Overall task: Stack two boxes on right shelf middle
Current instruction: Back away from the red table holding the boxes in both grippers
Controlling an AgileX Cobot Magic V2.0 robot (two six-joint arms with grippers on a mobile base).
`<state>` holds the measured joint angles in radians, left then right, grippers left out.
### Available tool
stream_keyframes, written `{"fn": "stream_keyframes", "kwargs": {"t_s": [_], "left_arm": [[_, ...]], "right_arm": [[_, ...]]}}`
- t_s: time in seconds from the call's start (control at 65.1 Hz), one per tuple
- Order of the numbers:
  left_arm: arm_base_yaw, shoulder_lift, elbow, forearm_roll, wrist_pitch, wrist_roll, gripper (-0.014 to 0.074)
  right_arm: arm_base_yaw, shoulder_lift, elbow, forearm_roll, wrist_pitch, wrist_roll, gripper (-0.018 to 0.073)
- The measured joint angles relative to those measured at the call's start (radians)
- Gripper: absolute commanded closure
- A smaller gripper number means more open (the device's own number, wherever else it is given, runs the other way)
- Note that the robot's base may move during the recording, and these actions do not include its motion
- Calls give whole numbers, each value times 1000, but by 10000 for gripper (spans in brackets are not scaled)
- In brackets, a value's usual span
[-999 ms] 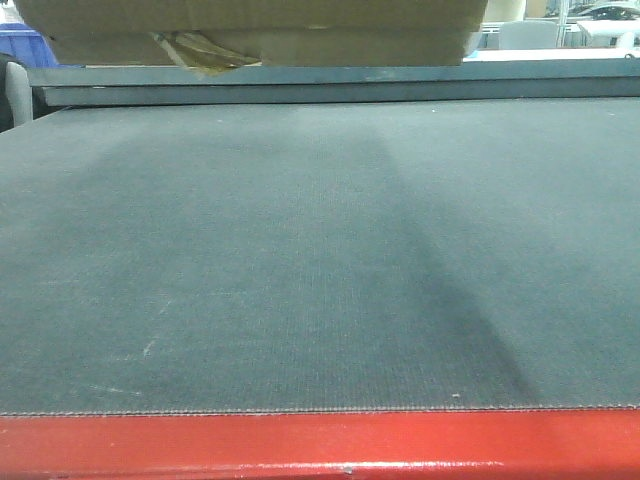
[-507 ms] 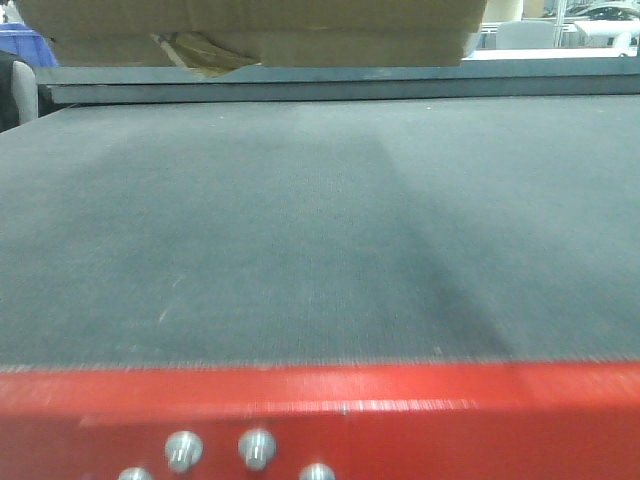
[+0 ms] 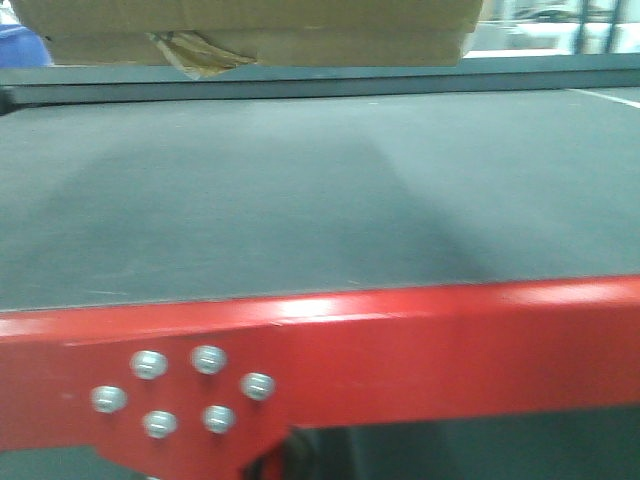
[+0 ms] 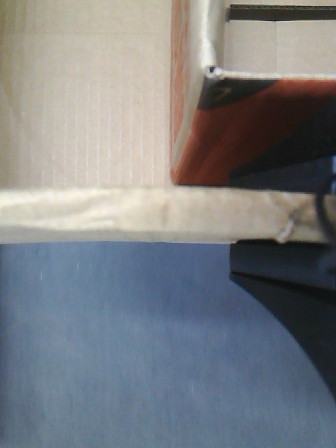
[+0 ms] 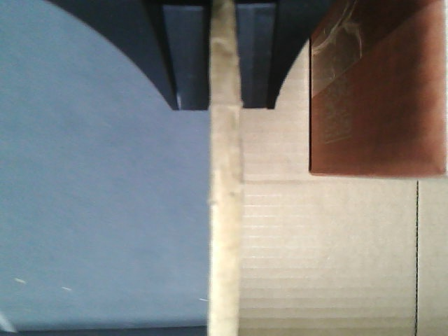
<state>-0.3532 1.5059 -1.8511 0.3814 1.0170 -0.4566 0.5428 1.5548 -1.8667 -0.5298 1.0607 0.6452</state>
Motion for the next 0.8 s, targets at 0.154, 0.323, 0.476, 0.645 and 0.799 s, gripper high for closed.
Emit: {"fn": "stream_keyframes", "kwargs": {"t_s": [0.154, 0.323, 0.476, 0.645, 0.799], "left_arm": [[4, 0, 0, 0, 0, 0, 707], [4, 0, 0, 0, 0, 0, 707], [4, 0, 0, 0, 0, 0, 707], [4, 0, 0, -2, 0, 0, 707], [4, 0, 0, -2, 0, 0, 707]], "right_arm": [[0, 4, 0, 0, -4, 0, 713], [0, 5, 0, 0, -4, 0, 713], [0, 5, 0, 0, -4, 0, 713], [0, 5, 0, 0, -4, 0, 713], [0, 5, 0, 0, -4, 0, 713]]}}
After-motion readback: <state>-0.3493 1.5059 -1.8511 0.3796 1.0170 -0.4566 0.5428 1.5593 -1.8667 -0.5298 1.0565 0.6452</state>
